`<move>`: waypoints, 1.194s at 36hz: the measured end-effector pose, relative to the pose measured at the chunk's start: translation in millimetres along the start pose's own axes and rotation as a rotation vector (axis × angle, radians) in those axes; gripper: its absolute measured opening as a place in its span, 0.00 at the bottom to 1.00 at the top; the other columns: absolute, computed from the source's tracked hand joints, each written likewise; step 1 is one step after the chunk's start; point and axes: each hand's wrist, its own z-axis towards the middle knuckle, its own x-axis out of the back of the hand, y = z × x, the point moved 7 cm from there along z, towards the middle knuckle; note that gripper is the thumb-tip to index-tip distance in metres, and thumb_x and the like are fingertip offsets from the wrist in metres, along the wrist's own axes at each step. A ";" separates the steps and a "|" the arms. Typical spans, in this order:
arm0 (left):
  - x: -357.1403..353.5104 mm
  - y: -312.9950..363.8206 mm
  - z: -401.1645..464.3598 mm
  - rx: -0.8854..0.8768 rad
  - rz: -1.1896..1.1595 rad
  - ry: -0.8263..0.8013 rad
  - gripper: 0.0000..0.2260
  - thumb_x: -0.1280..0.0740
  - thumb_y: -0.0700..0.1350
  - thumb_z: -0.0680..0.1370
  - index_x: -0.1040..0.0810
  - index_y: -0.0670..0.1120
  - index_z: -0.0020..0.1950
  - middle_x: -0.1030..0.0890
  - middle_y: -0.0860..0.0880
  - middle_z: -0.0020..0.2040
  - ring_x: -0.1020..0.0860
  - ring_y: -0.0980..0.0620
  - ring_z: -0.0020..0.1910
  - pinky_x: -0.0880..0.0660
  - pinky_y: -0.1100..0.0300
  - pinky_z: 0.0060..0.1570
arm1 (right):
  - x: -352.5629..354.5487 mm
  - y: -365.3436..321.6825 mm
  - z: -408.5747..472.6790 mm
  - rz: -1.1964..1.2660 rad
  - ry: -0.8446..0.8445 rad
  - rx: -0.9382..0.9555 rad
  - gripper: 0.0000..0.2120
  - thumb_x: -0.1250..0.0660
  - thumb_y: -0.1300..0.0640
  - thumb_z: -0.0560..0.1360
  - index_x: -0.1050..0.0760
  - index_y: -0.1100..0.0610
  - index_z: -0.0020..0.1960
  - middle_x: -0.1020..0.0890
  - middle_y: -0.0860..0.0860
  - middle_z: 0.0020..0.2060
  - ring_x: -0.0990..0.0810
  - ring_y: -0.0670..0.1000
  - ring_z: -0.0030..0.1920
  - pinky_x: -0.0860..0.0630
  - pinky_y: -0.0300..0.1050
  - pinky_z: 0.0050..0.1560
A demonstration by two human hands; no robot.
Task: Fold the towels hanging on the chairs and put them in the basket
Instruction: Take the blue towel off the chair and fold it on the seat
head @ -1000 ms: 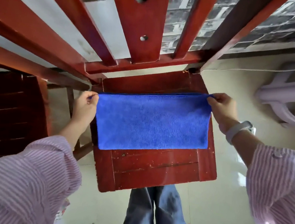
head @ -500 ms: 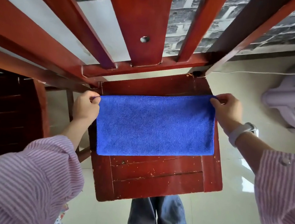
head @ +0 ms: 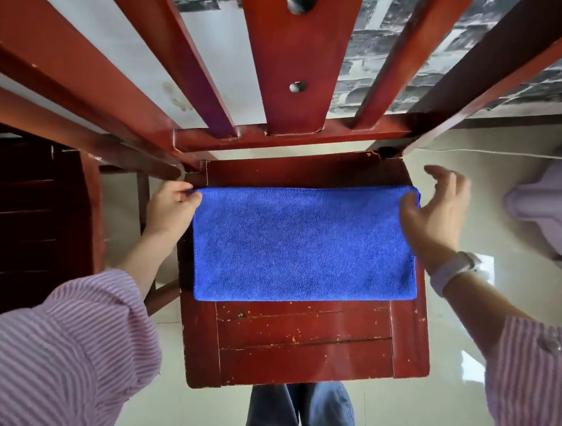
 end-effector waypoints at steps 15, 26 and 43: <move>-3.8 -46.1 -55.2 0.084 0.118 0.010 0.11 0.34 0.48 0.76 0.23 0.44 0.55 0.19 0.49 0.48 0.23 0.49 0.49 0.28 0.58 0.52 | -160.5 -82.4 -91.6 -0.713 -0.500 0.798 0.27 0.51 0.46 0.76 0.41 0.54 0.72 0.34 0.50 0.71 0.36 0.57 0.71 0.42 0.70 0.66; -4.7 -82.5 -114.6 0.123 0.085 0.081 0.11 0.35 0.48 0.76 0.24 0.42 0.53 0.19 0.46 0.47 0.22 0.46 0.48 0.32 0.61 0.46 | -141.7 -90.3 -129.8 -0.574 -0.426 0.997 0.25 0.48 0.49 0.76 0.41 0.50 0.72 0.37 0.54 0.72 0.40 0.57 0.72 0.47 0.71 0.67; -35.0 -23.9 -141.3 -0.401 0.467 0.121 0.15 0.33 0.39 0.72 0.26 0.40 0.59 0.25 0.40 0.57 0.27 0.39 0.57 0.30 0.46 0.55 | -40.5 -9.8 -97.2 -0.092 -0.124 0.367 0.16 0.45 0.60 0.75 0.27 0.61 0.59 0.24 0.60 0.57 0.29 0.60 0.56 0.33 0.52 0.57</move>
